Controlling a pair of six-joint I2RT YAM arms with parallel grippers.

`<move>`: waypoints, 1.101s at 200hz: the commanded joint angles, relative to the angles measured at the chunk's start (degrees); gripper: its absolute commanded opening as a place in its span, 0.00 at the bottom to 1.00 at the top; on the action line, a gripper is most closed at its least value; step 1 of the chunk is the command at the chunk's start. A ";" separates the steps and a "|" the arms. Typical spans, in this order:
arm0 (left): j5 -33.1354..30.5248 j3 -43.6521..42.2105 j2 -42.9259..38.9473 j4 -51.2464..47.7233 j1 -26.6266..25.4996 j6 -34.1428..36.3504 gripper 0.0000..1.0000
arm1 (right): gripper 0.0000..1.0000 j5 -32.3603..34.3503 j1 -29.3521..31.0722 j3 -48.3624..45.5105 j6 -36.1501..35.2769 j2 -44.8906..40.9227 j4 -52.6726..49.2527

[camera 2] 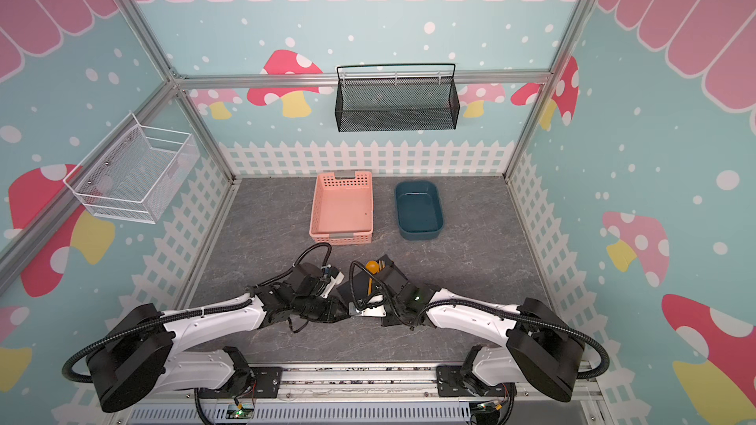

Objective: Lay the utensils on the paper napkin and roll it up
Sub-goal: 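Grasp the napkin edge nearest the robot with the left gripper beside the right gripper, then lift the near napkin edge with both grippers and fold it over the utensils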

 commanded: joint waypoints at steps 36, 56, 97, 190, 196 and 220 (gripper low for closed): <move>4.28 -0.65 6.88 12.63 -2.93 -6.89 0.12 | 0.00 -1.83 -1.05 -0.12 0.19 0.34 1.29; 4.12 0.24 8.74 12.95 -3.64 -7.14 0.11 | 0.00 -1.85 -1.09 -0.33 0.61 0.25 1.67; 3.65 0.89 11.42 14.99 -4.06 -8.64 0.10 | 0.00 -1.95 -1.17 -0.37 1.00 0.34 2.05; 2.08 2.38 15.05 16.23 -4.04 -9.52 0.06 | 0.07 -1.92 -1.20 -0.81 3.26 -1.55 1.38; 1.95 2.48 15.22 16.30 -4.04 -9.53 0.06 | 0.09 -2.00 -1.18 -0.92 3.52 -1.91 1.24; 1.60 2.45 15.60 16.75 -4.02 -9.61 0.04 | 0.21 -2.52 -1.19 -0.94 4.83 -3.64 -0.04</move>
